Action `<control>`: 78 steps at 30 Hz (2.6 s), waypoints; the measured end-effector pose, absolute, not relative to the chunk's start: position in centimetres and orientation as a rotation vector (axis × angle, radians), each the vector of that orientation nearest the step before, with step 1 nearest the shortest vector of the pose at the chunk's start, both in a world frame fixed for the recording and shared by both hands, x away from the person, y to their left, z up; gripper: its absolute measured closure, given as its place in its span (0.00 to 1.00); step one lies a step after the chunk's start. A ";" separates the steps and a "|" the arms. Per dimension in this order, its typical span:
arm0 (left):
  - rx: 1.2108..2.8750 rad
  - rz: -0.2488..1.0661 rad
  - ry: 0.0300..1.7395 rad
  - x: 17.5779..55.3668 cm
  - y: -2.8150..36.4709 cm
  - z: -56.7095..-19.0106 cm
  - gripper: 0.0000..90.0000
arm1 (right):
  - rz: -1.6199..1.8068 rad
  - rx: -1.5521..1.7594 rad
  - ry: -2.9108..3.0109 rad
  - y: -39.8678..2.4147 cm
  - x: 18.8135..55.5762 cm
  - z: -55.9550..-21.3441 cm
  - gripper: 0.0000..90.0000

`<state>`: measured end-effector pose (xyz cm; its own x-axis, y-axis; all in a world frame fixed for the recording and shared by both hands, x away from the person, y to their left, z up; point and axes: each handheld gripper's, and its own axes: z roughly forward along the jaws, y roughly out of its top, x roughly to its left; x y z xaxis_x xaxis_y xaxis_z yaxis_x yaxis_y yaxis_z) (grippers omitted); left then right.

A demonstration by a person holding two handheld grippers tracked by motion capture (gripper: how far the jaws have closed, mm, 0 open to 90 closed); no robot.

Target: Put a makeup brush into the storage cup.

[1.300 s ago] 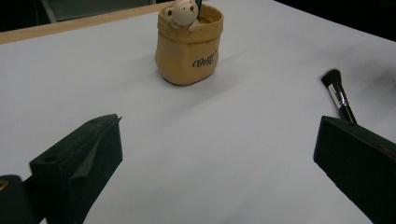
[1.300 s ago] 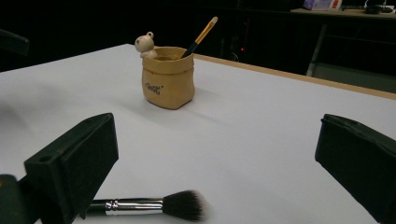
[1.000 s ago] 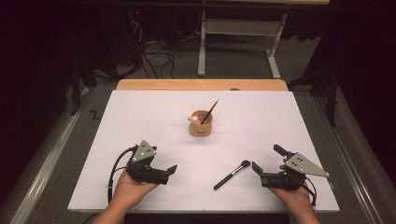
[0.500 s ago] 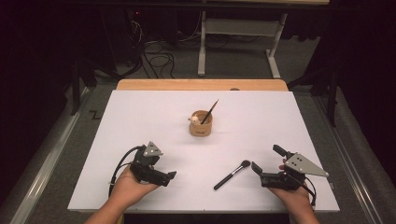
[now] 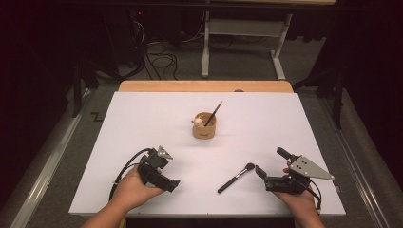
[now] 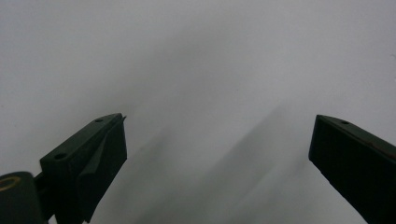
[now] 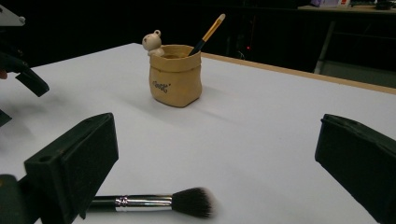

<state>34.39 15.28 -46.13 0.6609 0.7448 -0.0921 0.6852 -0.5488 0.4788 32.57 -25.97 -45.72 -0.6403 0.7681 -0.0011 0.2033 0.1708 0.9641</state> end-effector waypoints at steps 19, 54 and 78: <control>2.441 0.059 1.115 34.3 12.2 -45.3 0.07 | 1.498 0.932 1.952 -26.0 32.6 -45.8 0.00; 2.458 -0.033 0.983 34.8 5.5 -44.7 0.13 | 1.497 0.966 1.951 -26.5 33.0 -46.1 0.00; 2.466 -0.047 0.948 35.0 2.9 -44.7 0.25 | 1.506 0.974 1.946 -26.6 33.1 -46.2 0.00</control>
<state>34.98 2.90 -44.68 0.7578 0.6203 -0.2026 0.6371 -0.6364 0.4349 33.10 -26.61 -46.21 -0.6252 0.7792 0.0440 0.2384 0.1369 0.9615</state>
